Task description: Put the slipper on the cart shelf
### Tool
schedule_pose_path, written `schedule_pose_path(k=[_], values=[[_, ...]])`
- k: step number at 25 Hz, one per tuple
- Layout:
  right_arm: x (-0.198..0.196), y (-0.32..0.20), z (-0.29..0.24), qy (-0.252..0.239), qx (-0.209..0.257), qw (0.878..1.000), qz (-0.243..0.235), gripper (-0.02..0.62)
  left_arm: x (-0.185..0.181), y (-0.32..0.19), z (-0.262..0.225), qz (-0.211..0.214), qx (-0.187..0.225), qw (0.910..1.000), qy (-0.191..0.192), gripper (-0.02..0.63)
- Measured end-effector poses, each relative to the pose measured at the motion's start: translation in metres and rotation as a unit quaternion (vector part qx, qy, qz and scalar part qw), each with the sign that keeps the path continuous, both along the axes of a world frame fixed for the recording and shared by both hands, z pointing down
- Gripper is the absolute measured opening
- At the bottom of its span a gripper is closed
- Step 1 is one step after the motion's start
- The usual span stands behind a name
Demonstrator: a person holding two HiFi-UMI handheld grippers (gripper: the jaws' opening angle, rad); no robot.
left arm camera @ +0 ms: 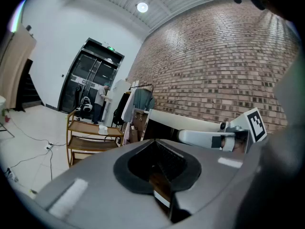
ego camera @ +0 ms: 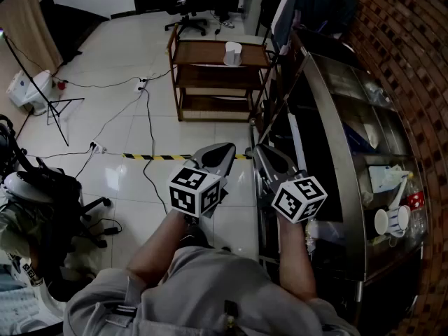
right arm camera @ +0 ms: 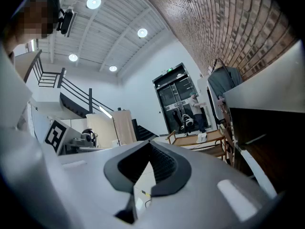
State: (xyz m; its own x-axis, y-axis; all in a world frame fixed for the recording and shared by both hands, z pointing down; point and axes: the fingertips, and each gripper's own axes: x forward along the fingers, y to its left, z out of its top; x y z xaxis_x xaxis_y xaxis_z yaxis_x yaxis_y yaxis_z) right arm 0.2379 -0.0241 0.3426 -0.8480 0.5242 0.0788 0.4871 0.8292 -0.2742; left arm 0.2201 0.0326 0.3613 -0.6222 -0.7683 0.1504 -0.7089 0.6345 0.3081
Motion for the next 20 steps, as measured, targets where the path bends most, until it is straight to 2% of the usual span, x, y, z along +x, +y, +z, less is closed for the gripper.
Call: schedule_pose_path(k=[20], values=[[-0.210, 0.048, 0.000, 0.010, 0.013, 0.998, 0.056, 0.000, -0.209, 0.050, 0.008, 0.054, -0.006, 0.9985, 0.006, 0.008]])
